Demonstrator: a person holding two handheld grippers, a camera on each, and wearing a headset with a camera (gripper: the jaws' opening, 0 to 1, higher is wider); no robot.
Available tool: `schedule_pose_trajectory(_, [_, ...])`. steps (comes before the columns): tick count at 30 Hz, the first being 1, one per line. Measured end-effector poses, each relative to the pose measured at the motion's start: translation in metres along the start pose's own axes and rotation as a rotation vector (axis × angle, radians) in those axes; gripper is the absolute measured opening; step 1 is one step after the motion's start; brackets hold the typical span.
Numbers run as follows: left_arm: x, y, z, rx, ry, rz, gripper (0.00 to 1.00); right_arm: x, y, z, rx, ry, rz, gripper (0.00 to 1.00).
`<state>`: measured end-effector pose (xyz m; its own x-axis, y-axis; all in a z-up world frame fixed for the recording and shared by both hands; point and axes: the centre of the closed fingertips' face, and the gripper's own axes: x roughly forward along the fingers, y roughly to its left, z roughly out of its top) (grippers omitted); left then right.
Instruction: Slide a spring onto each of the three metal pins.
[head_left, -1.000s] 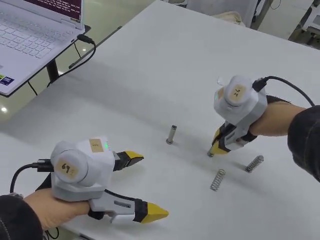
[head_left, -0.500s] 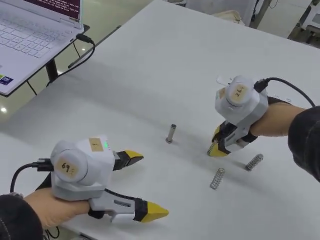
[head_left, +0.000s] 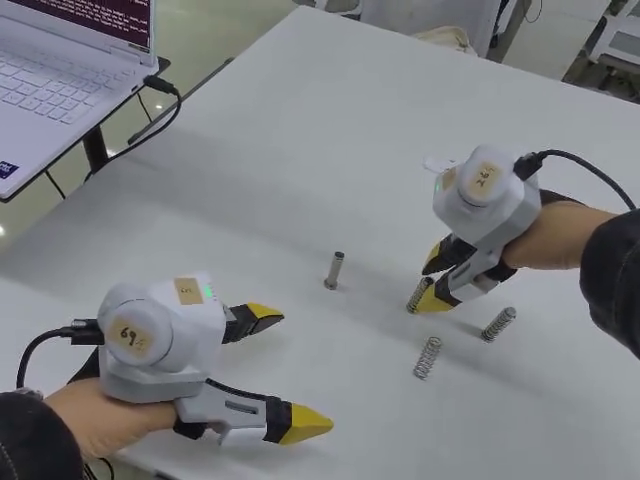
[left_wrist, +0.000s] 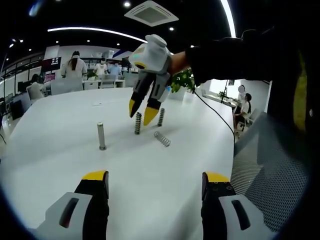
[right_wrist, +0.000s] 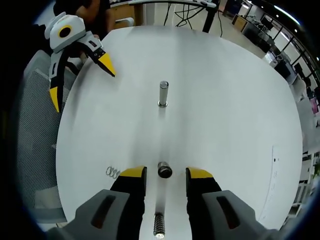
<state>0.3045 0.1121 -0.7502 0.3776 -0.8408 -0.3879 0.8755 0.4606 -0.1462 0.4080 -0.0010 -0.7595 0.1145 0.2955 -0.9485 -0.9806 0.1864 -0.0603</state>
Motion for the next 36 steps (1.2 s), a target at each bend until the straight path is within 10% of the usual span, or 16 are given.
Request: schedule_pose_trajectory(36, [0.007,-0.01,0.019,0.053,0.01,-0.026,0.69,-0.056,0.029,-0.012,0.031,-0.099,-0.083,0.3])
